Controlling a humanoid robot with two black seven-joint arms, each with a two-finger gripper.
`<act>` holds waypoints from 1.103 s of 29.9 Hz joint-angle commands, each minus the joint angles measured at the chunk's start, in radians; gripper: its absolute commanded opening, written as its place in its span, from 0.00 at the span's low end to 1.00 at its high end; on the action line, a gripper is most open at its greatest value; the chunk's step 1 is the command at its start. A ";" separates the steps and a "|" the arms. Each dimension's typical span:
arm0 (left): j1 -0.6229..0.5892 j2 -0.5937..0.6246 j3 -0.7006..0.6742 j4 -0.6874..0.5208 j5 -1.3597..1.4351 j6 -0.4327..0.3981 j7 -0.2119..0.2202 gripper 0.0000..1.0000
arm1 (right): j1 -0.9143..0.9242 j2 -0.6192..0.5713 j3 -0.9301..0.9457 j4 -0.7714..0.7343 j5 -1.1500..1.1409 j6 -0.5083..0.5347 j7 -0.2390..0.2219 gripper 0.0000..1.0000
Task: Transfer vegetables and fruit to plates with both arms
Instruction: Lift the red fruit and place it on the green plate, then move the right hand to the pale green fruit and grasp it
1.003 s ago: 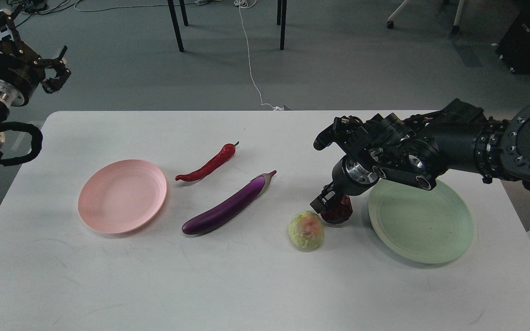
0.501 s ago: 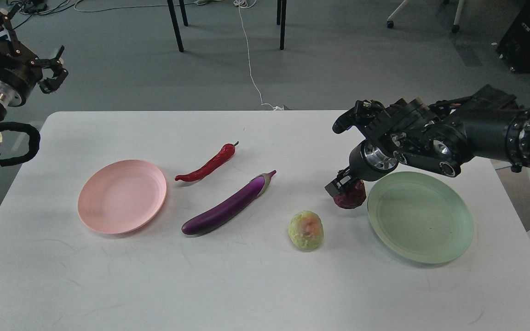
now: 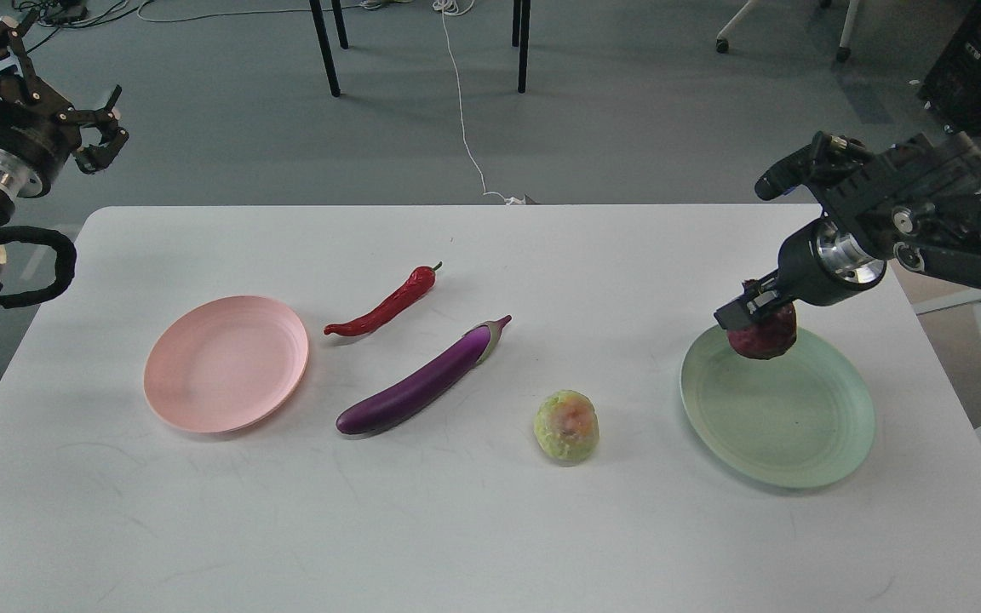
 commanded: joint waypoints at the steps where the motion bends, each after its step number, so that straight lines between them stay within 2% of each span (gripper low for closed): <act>1: 0.001 0.001 0.000 0.000 0.000 0.000 -0.001 0.98 | -0.063 -0.047 0.002 -0.006 -0.025 0.000 0.000 0.52; 4: 0.001 0.000 0.000 0.000 0.001 0.000 0.001 0.98 | -0.095 -0.058 0.005 -0.012 -0.027 0.000 -0.004 0.69; 6: 0.001 0.000 0.000 0.000 0.000 0.000 0.001 0.98 | -0.098 -0.065 0.012 -0.013 -0.025 0.000 -0.023 0.82; 7: -0.001 0.000 0.000 0.000 0.000 0.000 0.001 0.98 | -0.098 -0.072 0.018 -0.013 -0.025 0.000 -0.036 0.92; 8: -0.001 -0.002 0.000 0.000 0.000 0.000 0.001 0.98 | -0.096 -0.076 0.029 -0.013 -0.024 0.000 -0.043 0.96; 15: -0.001 -0.002 0.000 0.000 0.000 0.000 0.001 0.98 | -0.049 -0.047 0.087 0.002 -0.010 0.000 -0.047 0.97; 21: -0.001 0.000 -0.001 0.000 0.000 0.000 0.001 0.98 | 0.005 0.088 0.144 0.085 0.128 0.000 -0.047 0.97; 27: -0.002 0.004 -0.001 0.000 0.000 0.000 0.001 0.98 | 0.017 0.272 0.140 0.080 0.212 0.000 -0.046 0.94; 33: -0.002 0.017 0.000 0.000 0.000 0.000 0.001 0.98 | 0.011 0.402 0.091 0.074 0.238 0.000 -0.044 0.91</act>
